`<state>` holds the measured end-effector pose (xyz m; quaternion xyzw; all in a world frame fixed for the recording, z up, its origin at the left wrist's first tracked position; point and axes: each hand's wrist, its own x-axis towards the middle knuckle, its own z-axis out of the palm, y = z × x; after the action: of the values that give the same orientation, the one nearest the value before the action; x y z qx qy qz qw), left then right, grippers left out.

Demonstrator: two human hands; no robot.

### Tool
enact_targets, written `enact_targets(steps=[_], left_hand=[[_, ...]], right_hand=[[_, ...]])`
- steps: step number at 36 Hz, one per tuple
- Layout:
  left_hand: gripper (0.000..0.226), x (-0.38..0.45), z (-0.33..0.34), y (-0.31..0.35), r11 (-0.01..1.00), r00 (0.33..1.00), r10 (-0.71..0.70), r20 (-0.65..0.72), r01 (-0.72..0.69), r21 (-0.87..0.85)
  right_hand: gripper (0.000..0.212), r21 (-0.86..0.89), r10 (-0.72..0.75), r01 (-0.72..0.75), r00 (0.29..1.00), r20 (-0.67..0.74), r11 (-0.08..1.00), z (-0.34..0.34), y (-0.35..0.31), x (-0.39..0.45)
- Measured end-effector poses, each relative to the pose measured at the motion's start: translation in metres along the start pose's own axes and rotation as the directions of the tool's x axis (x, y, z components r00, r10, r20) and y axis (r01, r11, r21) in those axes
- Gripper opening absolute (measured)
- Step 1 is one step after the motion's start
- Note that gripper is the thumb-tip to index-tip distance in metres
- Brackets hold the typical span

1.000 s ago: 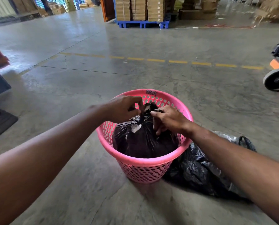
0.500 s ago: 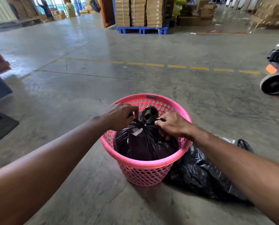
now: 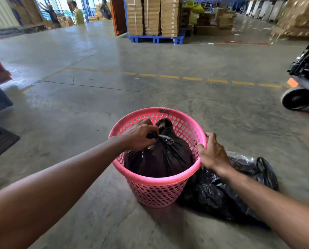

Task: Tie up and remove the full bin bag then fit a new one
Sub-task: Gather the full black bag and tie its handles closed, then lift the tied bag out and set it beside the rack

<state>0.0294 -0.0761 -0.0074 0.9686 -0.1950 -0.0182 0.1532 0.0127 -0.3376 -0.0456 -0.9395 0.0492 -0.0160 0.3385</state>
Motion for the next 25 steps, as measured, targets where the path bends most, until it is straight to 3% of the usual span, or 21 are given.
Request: enact_targets(steps=[7,11,13,15,17,20,23,25], left_hand=[[0.029,-0.002,-0.032,0.018,0.974,0.959,-0.104,-0.265,0.045,-0.221],[0.025,-0.005,-0.085,0.041,0.958,0.899,-0.146,-0.412,0.024,-0.286],[0.042,-0.012,-0.115,0.052,0.952,0.868,-0.158,-0.47,0.006,-0.307],[0.046,-0.018,-0.146,0.062,0.944,0.835,-0.188,-0.517,0.008,-0.33],[0.045,-0.019,-0.176,0.069,0.912,0.81,-0.222,-0.543,-0.024,-0.409],[0.069,-0.027,-0.217,0.078,0.896,0.734,-0.272,-0.623,-0.042,-0.441],[0.056,-0.042,-0.25,0.08,0.929,0.677,-0.234,-0.698,-0.055,-0.365],[0.033,-0.054,-0.265,0.072,0.954,0.653,-0.199,-0.731,-0.041,-0.296]], right_hand=[[0.04,-0.045,0.006,-0.005,1.0,0.014,0.999,-0.005,0.002,-0.003],[0.077,-0.026,-0.189,0.188,0.98,-0.064,0.982,-0.031,-0.013,-0.008],[0.088,0.112,-0.34,0.354,0.932,-0.125,0.929,-0.055,-0.033,-0.008],[0.092,0.237,-0.481,0.495,0.869,-0.118,0.836,-0.077,-0.057,-0.008],[0.098,0.253,-0.601,0.607,0.792,-0.111,0.753,-0.094,-0.082,-0.007],[0.118,0.236,-0.672,0.681,0.729,-0.129,0.694,-0.114,-0.121,-0.006],[0.125,0.242,-0.681,0.696,0.715,-0.157,0.676,-0.123,-0.159,0.0],[0.123,0.27,-0.696,0.702,0.705,-0.133,0.659,-0.122,-0.181,0.003]])
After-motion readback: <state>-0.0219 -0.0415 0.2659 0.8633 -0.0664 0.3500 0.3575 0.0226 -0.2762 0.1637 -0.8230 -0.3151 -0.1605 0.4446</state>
